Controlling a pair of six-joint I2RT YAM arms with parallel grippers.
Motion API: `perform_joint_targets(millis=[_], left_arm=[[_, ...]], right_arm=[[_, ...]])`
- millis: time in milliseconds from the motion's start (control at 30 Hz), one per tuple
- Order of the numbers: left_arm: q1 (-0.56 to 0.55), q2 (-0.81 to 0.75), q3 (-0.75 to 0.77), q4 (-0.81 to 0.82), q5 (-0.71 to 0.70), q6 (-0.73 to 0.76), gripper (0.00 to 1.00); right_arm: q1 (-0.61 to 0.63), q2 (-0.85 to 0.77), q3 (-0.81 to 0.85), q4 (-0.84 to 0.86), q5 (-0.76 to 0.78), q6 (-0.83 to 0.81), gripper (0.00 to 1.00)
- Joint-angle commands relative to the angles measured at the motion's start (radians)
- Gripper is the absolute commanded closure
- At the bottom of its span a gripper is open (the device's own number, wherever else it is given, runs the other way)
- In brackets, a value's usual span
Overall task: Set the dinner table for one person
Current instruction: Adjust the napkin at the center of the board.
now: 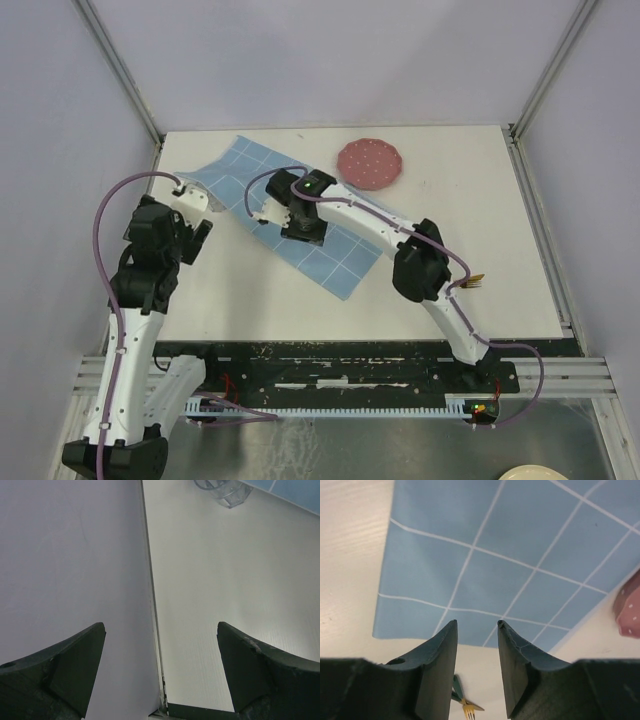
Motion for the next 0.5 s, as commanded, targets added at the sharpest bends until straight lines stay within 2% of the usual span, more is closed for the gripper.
perform_joint_targets(millis=[0, 133, 267, 467], left_arm=[[-0.001, -0.031, 0.013, 0.019, -0.052, -0.06, 0.01], [-0.002, -0.041, -0.002, 0.016, -0.066, -0.081, 0.01], [-0.001, -0.052, -0.007, 0.008, -0.067, -0.082, 0.01], [-0.001, -0.06, -0.004, -0.028, -0.048, -0.085, 0.01]], right_arm=[[0.038, 0.097, 0.086, -0.031, -0.008, 0.024, 0.54], [0.068, 0.156, 0.162, -0.013, 0.003, 0.03, 0.53], [0.089, 0.206, 0.244, 0.014, 0.033, 0.024, 0.47], [0.116, 0.223, 0.25, 0.104, 0.036, 0.024, 0.43]])
